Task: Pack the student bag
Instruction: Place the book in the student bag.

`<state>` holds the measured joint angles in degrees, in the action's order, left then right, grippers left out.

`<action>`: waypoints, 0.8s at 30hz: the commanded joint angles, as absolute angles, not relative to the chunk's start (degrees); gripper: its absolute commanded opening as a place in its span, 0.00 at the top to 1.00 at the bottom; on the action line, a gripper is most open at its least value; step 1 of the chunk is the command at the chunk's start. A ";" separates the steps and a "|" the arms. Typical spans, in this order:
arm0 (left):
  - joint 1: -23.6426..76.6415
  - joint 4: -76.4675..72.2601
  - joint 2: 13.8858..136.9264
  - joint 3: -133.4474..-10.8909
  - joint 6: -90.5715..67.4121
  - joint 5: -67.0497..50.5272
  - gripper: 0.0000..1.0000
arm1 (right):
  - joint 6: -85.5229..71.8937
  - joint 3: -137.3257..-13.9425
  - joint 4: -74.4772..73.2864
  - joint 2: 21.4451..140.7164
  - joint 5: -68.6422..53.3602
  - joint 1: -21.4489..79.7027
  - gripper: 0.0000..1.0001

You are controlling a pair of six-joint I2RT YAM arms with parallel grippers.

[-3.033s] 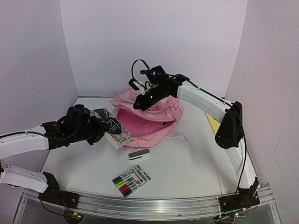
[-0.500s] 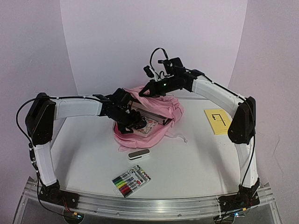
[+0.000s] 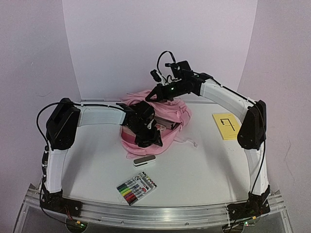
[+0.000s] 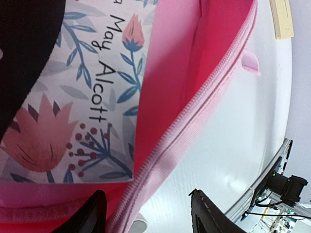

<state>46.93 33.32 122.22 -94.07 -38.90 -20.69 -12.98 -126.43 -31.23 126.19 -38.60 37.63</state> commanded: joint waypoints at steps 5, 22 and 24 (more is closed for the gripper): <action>48.39 26.47 111.05 -94.33 -38.47 -21.06 0.73 | -12.66 -124.81 -26.53 122.62 -39.90 37.44 1.00; 48.17 18.55 94.07 -79.54 -41.22 -17.18 0.34 | -3.53 -104.33 -27.05 117.25 -40.68 36.90 1.00; 48.17 18.18 91.97 -77.91 -41.41 -15.46 0.31 | -4.59 -105.21 -26.87 118.59 -42.58 37.33 1.00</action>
